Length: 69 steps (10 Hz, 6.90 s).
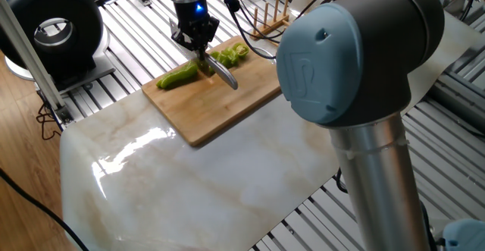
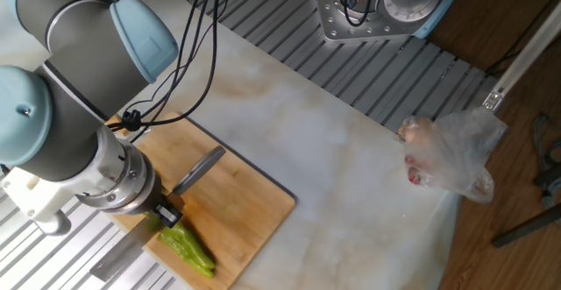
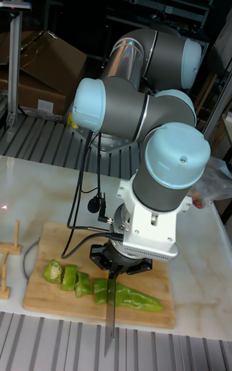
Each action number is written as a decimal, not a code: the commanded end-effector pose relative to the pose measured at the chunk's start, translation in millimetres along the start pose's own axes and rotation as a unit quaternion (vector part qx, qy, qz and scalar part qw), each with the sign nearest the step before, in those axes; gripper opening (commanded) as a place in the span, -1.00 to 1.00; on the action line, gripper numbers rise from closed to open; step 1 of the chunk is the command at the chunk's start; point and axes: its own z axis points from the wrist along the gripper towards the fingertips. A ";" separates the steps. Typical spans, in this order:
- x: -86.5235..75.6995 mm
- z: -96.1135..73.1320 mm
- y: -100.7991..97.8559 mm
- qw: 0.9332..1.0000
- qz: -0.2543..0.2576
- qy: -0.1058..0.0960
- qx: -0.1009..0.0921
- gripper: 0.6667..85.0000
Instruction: Chop the chili peppers
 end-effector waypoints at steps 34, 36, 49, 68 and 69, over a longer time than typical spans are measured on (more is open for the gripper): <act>23.6 9.2 17.0 0.999 0.028 -0.014 -0.012 -0.65; 21.5 9.2 15.7 0.999 0.034 -0.018 -0.009 -0.65; 10.5 9.8 19.9 0.998 0.042 -0.053 -0.013 -0.70; 4.0 -84.0 17.4 0.985 -0.136 -0.110 -0.002 -0.98; -2.5 -86.2 16.0 0.978 -0.169 -0.122 0.004 -0.98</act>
